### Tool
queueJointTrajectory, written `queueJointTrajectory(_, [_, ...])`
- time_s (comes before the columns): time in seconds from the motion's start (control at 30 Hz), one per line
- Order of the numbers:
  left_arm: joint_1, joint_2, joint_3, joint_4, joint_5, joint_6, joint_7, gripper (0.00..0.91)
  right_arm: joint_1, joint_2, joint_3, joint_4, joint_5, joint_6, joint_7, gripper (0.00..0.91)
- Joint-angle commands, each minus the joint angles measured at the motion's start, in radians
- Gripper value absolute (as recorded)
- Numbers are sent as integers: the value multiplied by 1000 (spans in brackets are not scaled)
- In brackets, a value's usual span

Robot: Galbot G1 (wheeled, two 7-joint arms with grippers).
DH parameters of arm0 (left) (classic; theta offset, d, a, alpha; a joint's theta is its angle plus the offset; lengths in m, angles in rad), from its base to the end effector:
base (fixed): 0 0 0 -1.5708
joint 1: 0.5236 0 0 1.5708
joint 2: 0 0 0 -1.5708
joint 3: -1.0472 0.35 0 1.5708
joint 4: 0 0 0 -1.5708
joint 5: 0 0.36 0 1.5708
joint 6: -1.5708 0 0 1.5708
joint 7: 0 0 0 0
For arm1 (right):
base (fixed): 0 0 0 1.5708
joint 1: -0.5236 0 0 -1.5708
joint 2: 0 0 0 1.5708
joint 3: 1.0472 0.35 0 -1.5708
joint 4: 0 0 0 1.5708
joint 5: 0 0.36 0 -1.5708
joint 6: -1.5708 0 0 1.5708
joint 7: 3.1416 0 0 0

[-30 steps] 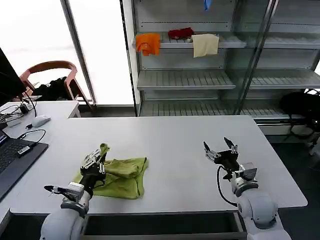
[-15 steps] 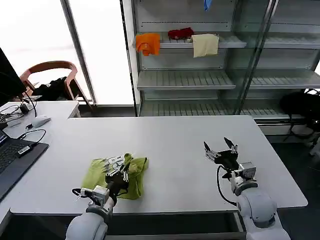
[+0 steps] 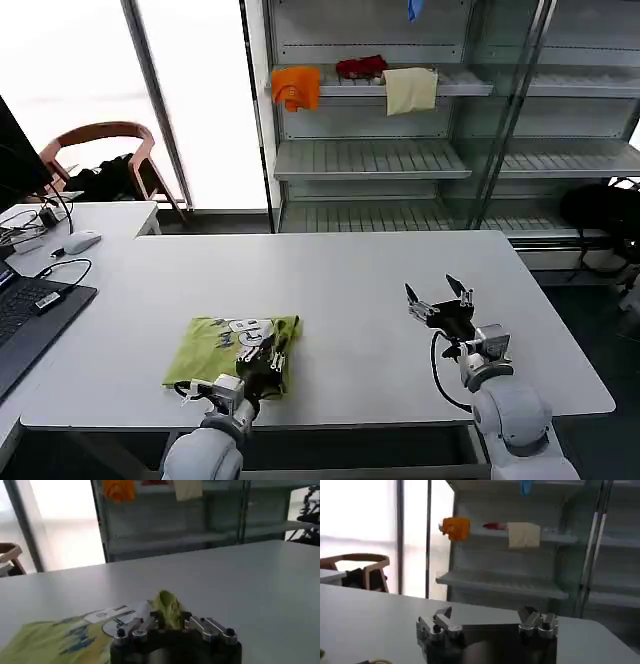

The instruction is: Fold and organize the clothes.

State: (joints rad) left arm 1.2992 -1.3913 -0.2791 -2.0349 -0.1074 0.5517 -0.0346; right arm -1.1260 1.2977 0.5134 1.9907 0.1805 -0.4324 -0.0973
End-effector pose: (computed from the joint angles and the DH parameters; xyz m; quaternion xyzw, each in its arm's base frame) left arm 0.2527 -0.0430 -0.2713 -0.1306 -0.9735 -0.0323 0.1851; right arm 0.3122 -0.0516 -0.2219 0.0915 -0.9931 0.0500 0.0541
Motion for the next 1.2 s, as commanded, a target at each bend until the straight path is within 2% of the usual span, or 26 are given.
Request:
queueJointTrajectory(0.03, [-2, -39, 52, 17, -108, 20, -44, 907, 1, 1, -2, 2, -2, -1, 1, 907])
queueJointTrajectory(0.13, [-1, -48, 49, 7, -146, 3, -39, 907, 2, 3, -5, 3, -3, -2, 1, 907])
queueJointTrajectory(0.27, [9, -19, -26, -77, -232, -72, 8, 907, 2, 2, -6, 3, -3, -2, 2, 907])
queueJointTrajectory(0.33, [10, 0, -98, -113, -239, -99, 27, 907, 1, 2, -5, 5, -2, -2, 1, 907])
queueJointTrajectory(0.43, [15, 62, -288, -158, -263, -114, 76, 907, 0, 0, -5, 7, -1, -2, 0, 907])
queueJointTrajectory(0.53, [34, 123, -489, -122, -322, -111, 131, 907, 1, 0, -6, 4, 0, -2, -1, 907])
queueJointTrajectory(0.63, [51, 159, -586, -40, -332, -110, 151, 907, 4, 2, -11, -1, -1, -1, 0, 907])
queueJointTrajectory(0.77, [85, 171, -597, 26, -349, -107, 157, 907, 8, 5, -18, -1, -4, -2, -1, 907])
queueJointTrajectory(1.03, [75, 113, -515, 93, -299, -112, 153, 907, 10, 3, -17, 7, -6, -9, -2, 907])
queueJointTrajectory(1.2, [61, 103, -495, 132, -282, -119, 151, 907, 6, 0, -17, 10, -6, -11, -1, 907])
